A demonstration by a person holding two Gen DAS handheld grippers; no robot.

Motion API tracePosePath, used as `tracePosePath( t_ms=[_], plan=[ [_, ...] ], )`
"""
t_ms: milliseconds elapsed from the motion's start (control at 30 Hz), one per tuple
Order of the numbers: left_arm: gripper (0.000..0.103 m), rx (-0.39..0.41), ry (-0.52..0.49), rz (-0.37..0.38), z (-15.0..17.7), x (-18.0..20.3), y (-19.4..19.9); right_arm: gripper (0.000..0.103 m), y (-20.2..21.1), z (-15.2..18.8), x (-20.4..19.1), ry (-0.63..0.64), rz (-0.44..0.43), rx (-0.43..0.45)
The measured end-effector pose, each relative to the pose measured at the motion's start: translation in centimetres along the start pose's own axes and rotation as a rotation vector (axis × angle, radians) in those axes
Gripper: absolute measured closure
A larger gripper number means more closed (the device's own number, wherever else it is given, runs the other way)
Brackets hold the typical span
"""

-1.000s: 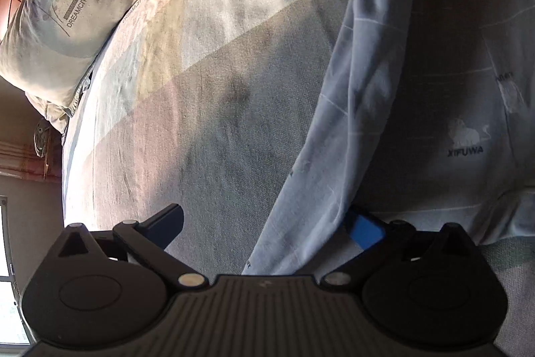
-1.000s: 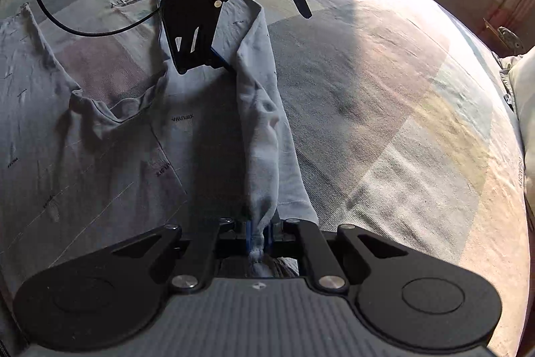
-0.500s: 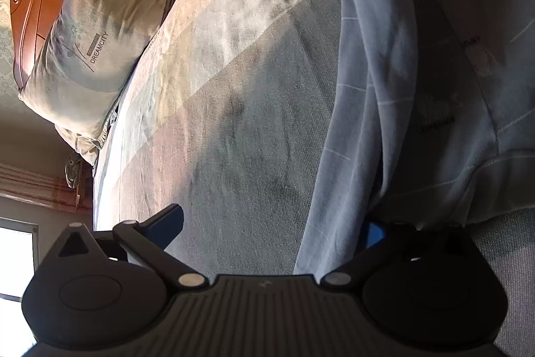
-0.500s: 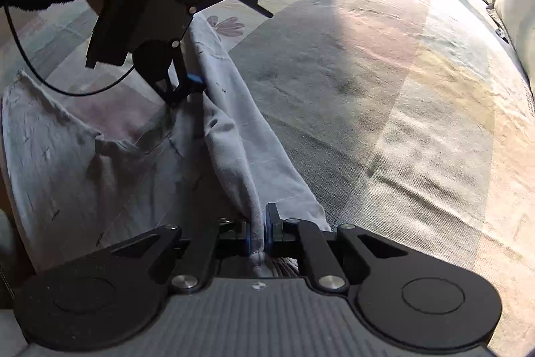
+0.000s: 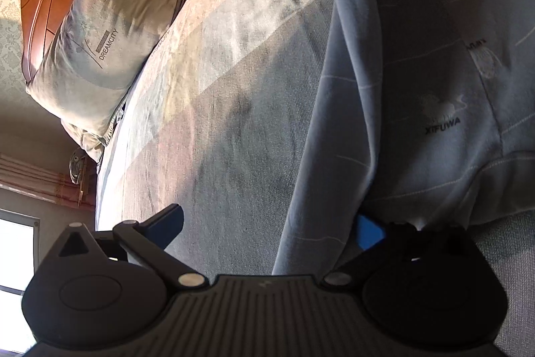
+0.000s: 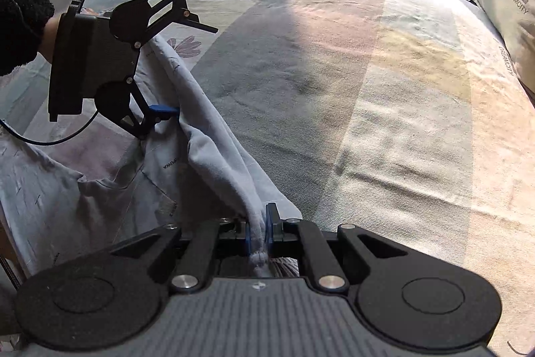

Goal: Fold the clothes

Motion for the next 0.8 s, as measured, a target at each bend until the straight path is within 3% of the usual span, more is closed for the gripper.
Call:
tracePosePath(
  t_ms=[267, 467, 800],
  plan=[
    [0.0, -0.004, 0.019, -0.081, 0.1, -0.3, 1.4, 0.092, -2.5, 1.0, 1.2, -0.061, 0.016, -0.043],
    [0.0, 0.022, 0.062, -0.13, -0.2, -0.5, 3.8, 0.091, -2.8, 1.3, 0.9, 0.011, 0.05, -0.04],
    [0.0, 0.007, -0.009, -0.105, 0.2, 1.6, 3.4, 0.091, -3.3, 1.6, 0.1, 0.055, 0.044, -0.059]
  ],
)
Point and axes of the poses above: each gripper's, at about its wrist camera, not at the fingertips, and y roughly against the way its jaws point, x to its right, z to its underside, the point moved 7 cm from there along -y, roughly the way its jaws point, and after that the axes turned 15 degrees about -y, right-handed, at the moved point
